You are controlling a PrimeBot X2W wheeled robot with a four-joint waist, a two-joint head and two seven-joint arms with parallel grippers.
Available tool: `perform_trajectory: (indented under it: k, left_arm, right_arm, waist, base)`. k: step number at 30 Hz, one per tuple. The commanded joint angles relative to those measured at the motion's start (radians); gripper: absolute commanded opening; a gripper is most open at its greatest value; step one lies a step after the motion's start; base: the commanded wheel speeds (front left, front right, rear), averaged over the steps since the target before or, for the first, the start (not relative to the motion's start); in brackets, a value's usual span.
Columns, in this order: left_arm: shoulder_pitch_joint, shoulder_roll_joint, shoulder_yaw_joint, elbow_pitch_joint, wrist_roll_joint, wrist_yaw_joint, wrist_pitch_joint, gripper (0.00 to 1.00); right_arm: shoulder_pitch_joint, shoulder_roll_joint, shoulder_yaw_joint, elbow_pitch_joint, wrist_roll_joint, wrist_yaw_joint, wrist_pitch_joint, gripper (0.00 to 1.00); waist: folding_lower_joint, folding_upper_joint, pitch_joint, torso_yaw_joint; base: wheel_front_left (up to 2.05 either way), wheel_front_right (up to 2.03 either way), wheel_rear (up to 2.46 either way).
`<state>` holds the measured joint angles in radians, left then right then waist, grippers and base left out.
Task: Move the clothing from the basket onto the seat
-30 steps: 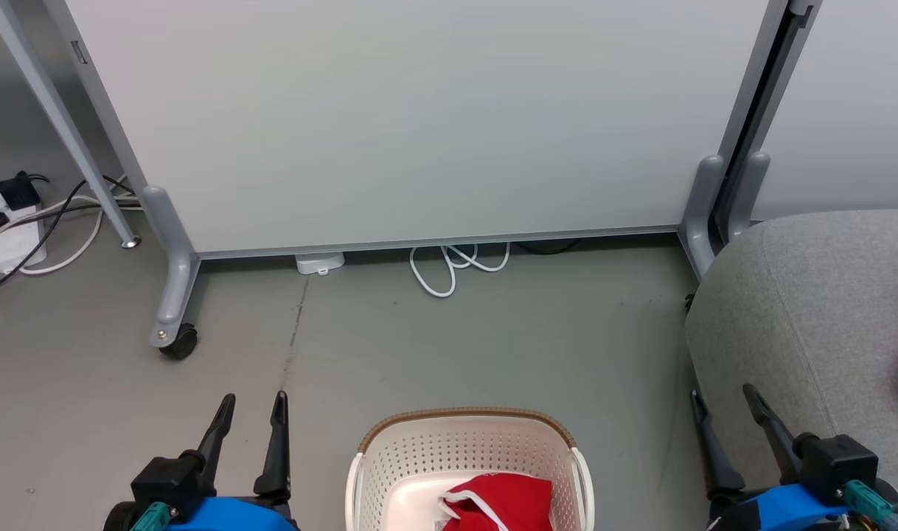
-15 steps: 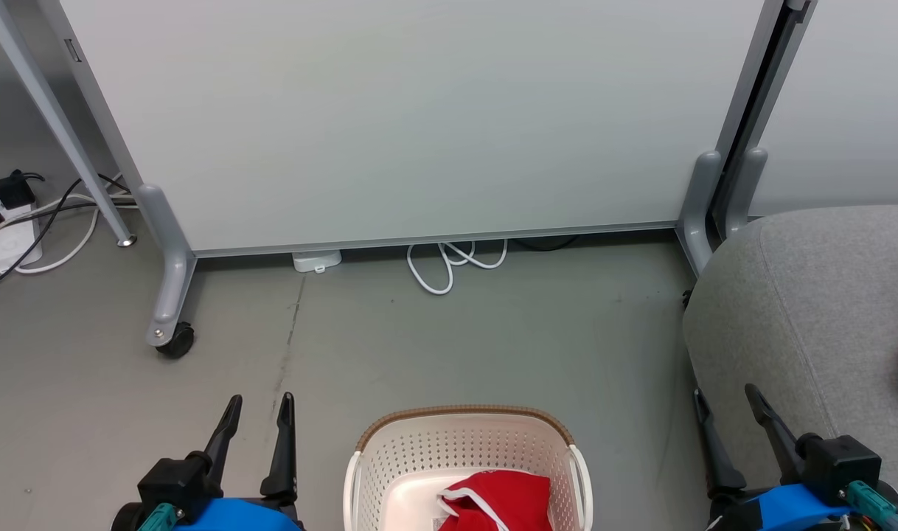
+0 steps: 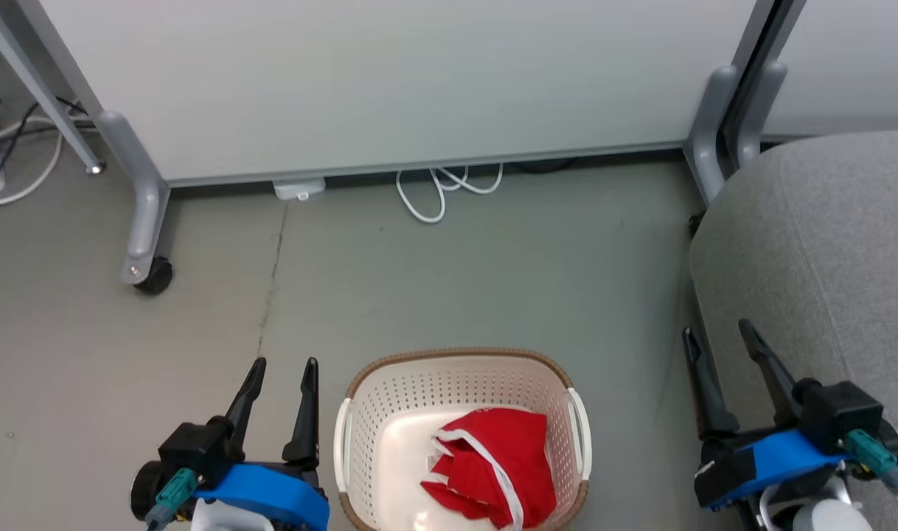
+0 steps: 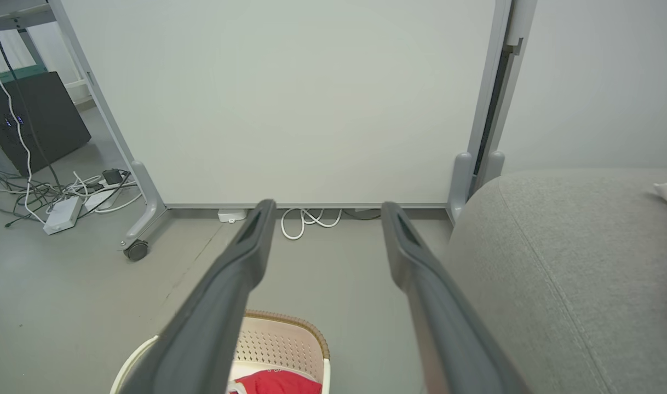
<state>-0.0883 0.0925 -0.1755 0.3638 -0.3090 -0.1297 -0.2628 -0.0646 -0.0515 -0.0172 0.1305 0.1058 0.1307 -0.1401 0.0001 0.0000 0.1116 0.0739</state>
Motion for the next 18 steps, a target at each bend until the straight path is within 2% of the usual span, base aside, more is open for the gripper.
perform_trajectory:
  k: [1, 9, 18]
  left_arm:
    - [-0.031, 0.000, -0.007, 0.000, -0.005, -0.001, -0.003, 1.00]
    - [-0.150, -0.007, -0.080, 0.032, -0.002, -0.001, -0.003, 1.00]
    - [-0.374, -0.027, -0.189, 0.172, -0.055, -0.001, -0.003, 1.00]
  right_arm:
    - [-0.031, -0.006, 0.003, -0.014, -0.005, 0.000, 0.002, 1.00]
    - [-0.150, -0.036, 0.007, -0.077, -0.018, 0.000, 0.013, 1.00]
    - [-0.294, -0.065, 0.035, -0.178, -0.030, 0.000, 0.033, 1.00]
  waist:
    - [-0.0001, 0.0000, 0.088, -0.014]
    - [-0.0001, 0.0000, 0.293, -0.046]
    - [-0.0001, 0.0000, 0.547, -0.107]
  base:
    - [0.00, 0.00, 0.00]
    - [0.00, 0.00, 0.00]
    - [0.00, 0.00, 0.00]
